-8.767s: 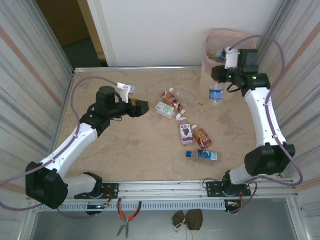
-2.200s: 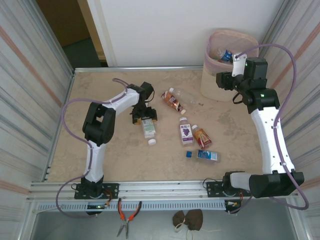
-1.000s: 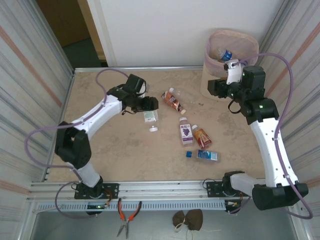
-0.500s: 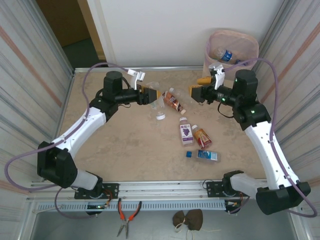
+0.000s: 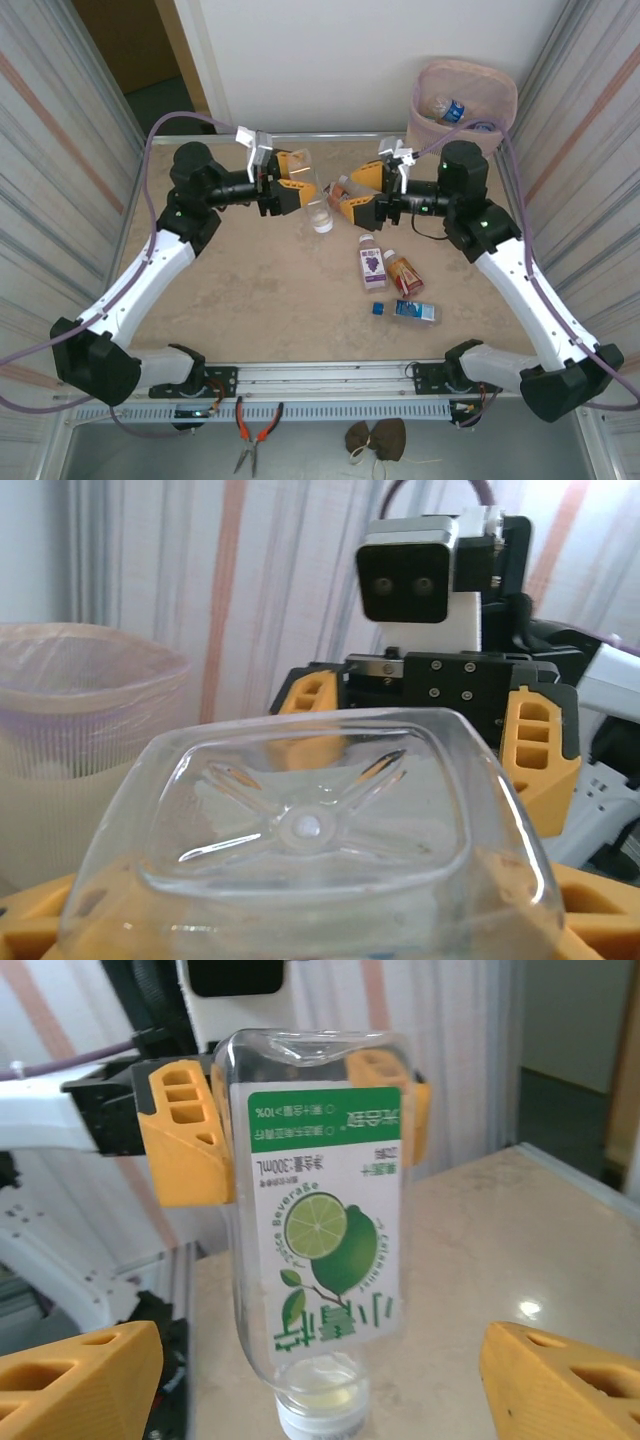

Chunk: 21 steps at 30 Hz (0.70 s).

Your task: Put the plastic bottles in the bin

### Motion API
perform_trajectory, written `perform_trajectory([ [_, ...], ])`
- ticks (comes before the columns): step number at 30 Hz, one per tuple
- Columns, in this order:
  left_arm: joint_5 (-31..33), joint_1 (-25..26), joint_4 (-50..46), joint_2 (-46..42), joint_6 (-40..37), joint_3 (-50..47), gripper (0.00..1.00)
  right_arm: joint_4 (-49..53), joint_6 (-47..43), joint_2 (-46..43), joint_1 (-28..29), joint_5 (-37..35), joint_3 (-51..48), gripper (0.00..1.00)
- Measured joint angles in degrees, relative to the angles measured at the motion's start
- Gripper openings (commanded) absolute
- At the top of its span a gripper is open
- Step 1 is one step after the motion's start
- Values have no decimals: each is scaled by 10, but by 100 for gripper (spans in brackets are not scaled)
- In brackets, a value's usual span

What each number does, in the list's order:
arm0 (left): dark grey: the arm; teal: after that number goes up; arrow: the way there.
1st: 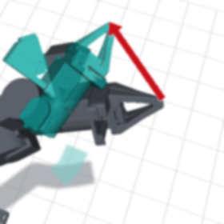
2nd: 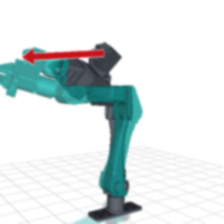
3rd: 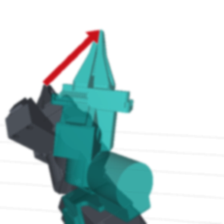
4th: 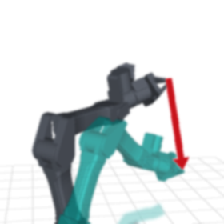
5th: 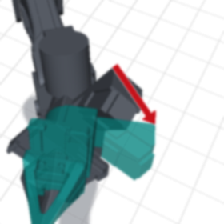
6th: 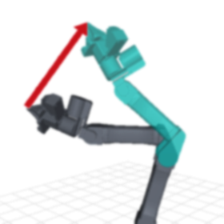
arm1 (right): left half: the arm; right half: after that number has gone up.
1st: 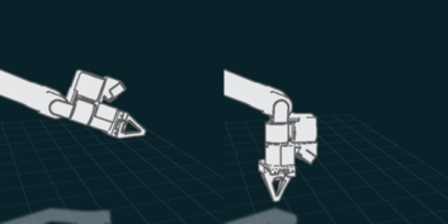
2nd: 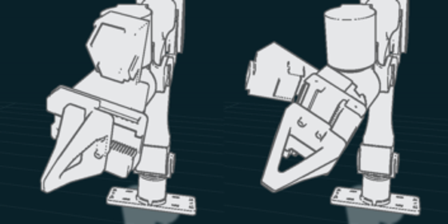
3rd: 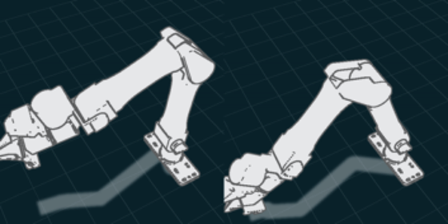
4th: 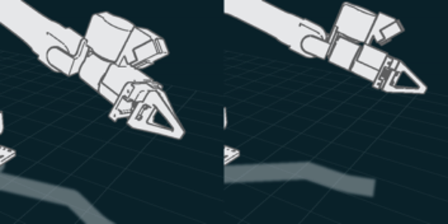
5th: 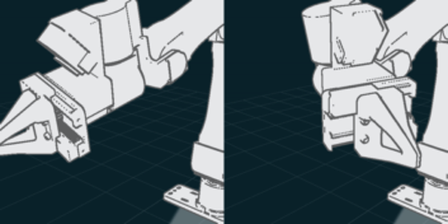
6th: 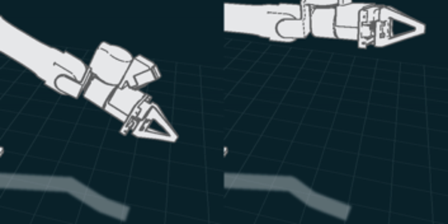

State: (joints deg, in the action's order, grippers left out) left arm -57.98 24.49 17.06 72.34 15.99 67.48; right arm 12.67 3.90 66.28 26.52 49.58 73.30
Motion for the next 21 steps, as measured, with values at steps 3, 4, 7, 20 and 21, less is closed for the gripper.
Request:
perform_trajectory([
  [3, -15, 7, -1, 0, -10, 0, 47, -1, -5, 19, 25, 13, 18, 87],
  [4, -20, 11, -1, 0, -13, 1, 48, -2, -7, 27, 34, 16, 25, 87],
  [7, -27, 23, -7, 0, -26, 7, 48, -3, -14, 46, 55, 26, 43, 86],
  [20, -23, 23, -32, -26, -43, 12, 48, 4, -41, 65, 74, 28, 71, 84],
  [21, -22, 23, -33, -27, -43, 12, 48, 4, -45, 65, 76, 24, 71, 85],
])
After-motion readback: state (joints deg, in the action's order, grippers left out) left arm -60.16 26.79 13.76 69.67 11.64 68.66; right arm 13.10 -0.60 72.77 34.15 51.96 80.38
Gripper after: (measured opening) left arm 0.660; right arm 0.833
